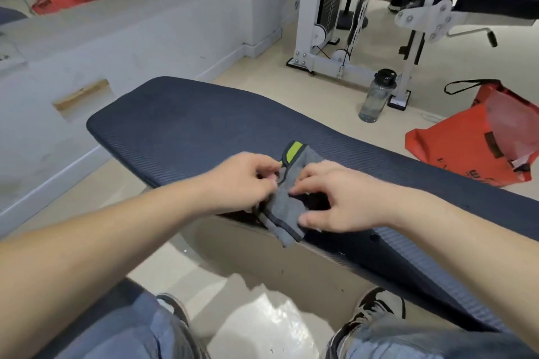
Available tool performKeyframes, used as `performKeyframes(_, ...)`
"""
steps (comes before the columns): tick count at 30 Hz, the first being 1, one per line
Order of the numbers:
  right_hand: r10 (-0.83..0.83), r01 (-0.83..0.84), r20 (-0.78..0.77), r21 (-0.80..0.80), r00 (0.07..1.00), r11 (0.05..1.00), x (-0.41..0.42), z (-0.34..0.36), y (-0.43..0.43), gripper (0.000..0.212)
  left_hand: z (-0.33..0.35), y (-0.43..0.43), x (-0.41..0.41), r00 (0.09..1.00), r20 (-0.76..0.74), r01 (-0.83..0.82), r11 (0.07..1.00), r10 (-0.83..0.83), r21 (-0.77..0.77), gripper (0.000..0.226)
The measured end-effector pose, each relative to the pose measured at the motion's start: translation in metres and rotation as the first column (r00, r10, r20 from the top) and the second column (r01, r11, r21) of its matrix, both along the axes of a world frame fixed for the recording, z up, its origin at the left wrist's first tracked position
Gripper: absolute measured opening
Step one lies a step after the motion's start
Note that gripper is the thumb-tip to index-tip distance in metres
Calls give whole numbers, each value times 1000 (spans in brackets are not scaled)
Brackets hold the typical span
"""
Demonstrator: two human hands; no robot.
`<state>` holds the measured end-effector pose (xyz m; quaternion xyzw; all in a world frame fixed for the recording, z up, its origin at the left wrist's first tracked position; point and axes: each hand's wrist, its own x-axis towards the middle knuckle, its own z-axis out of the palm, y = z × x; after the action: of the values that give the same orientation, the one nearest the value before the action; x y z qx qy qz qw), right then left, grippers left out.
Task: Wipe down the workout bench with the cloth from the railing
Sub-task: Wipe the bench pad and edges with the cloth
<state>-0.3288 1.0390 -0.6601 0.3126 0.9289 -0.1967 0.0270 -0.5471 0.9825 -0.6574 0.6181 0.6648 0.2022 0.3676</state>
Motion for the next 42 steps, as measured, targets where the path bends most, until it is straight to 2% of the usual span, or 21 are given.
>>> performKeyframes(2, 71, -82, 147, 70, 987, 994, 2, -7, 3, 84, -6, 0, -17, 990, -113, -73, 991, 85, 109, 35)
performKeyframes(5, 25, -31, 44, 129, 999, 991, 8, -13, 20, 60, -17, 5, -23, 983, -149, -84, 983, 109, 163, 41)
performKeyframes(8, -181, 166, 25, 288, 983, 943, 10, -21, 43, 46, -22, 15, -25, 975, -213, -6, 972, 57, 233, 41)
performKeyframes(10, -390, 351, 47, 346, 920, 870, 11, -24, 55, 48, -24, 19, -28, 964, -264, 33, 969, 34, 244, 45)
performKeyframes(12, -523, 458, 78, 386, 848, 801, 7, -24, 59, 49, -27, 21, -31, 957, -287, 34, 969, 39, 246, 47)
performKeyframes(14, -500, 421, 108, 405, 859, 811, -7, -18, 45, 47, -27, 23, -33, 957, -285, 26, 967, 49, 255, 46)
performKeyframes(17, -275, 223, 125, 323, 953, 920, -36, -8, 6, 44, -28, 26, -33, 958, -285, 47, 959, 36, 278, 45)
performKeyframes(19, -143, 103, 138, 265, 980, 959, -43, -4, -10, 44, -28, 27, -33, 959, -283, 58, 953, 30, 298, 43)
performKeyframes(20, -128, 89, 145, 249, 981, 964, -42, -4, -10, 43, -28, 27, -32, 959, -280, 57, 950, 33, 307, 43)
performKeyframes(23, -300, 253, 138, 281, 944, 926, -24, -6, 16, 39, -27, 26, -32, 964, -263, 47, 944, 44, 328, 47)
performKeyframes(26, -573, 483, 152, 394, 805, 782, 1, -7, 47, 39, -28, 22, -31, 964, -263, 60, 942, 31, 331, 48)
performKeyframes(28, -631, 550, 137, 373, 763, 747, 8, -6, 45, 38, -28, 19, -29, 962, -272, 69, 943, 24, 326, 47)
performKeyframes(30, -550, 478, 181, 324, 815, 816, 1, 0, 25, 35, -29, 16, -25, 959, -283, 84, 942, 12, 325, 46)
performKeyframes(33, -313, 273, 241, 186, 919, 944, -20, 8, -17, 39, -30, 16, -18, 957, -291, 106, 940, -8, 323, 44)
performKeyframes(35, -226, 197, 227, 143, 947, 970, -25, 9, -27, 38, -30, 16, -13, 959, -283, 117, 939, -22, 323, 44)
performKeyframes(36, -243, 215, 213, 149, 946, 965, -20, 8, -22, 35, -30, 16, -10, 960, -280, 124, 938, -30, 325, 44)
performKeyframes(38, -385, 347, 190, 202, 903, 916, 1, 5, 1, 32, -28, 15, -5, 961, -273, 132, 936, -41, 326, 45)
performKeyframes(42, -692, 625, 172, 320, 701, 713, 49, -1, 41, 36, -27, 10, 0, 960, -276, 140, 931, -45, 336, 45)
